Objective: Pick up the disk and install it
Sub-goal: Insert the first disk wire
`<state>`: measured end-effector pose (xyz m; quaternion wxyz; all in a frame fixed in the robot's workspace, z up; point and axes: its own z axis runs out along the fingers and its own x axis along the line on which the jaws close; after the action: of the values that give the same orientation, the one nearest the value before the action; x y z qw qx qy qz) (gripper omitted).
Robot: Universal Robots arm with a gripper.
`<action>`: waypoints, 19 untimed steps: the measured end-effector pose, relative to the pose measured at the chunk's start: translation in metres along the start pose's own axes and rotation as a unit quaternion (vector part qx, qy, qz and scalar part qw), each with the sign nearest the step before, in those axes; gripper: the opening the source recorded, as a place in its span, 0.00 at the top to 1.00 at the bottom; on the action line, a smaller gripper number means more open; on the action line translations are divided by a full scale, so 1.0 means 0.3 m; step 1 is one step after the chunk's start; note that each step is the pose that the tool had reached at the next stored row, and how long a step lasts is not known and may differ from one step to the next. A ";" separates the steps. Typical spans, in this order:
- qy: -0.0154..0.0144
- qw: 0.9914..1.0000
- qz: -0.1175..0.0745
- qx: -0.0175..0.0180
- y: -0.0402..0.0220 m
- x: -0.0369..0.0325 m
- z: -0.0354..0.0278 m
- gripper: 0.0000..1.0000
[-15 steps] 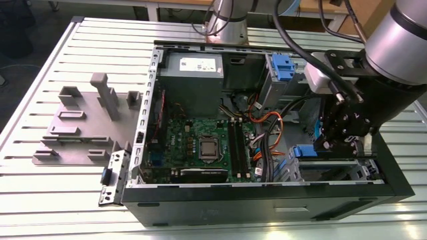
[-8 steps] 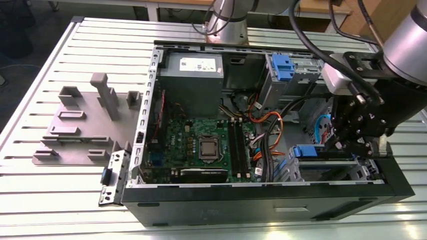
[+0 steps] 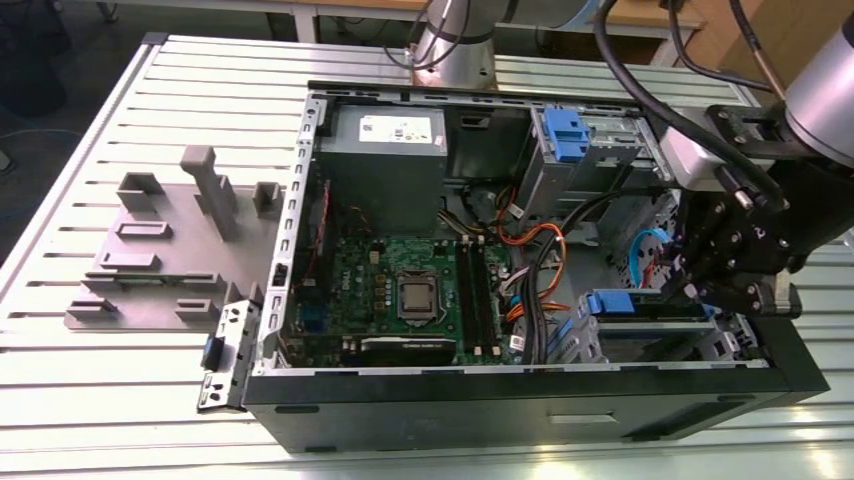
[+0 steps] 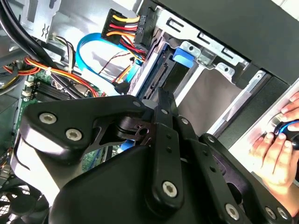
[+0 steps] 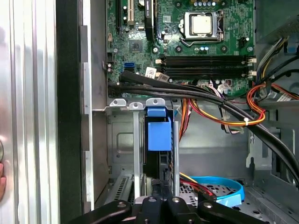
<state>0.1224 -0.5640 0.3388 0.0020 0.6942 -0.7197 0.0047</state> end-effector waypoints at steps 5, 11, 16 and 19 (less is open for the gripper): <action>0.000 1.000 0.000 0.000 0.000 -0.001 -0.014 0.89; 0.000 1.000 0.000 0.000 -0.001 -0.002 -0.039 0.89; 0.000 1.000 0.000 0.000 -0.005 -0.007 -0.055 0.89; 0.000 1.000 0.000 0.000 -0.013 -0.012 -0.057 0.89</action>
<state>0.1265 -0.5603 0.3559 0.0022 0.6943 -0.7197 0.0049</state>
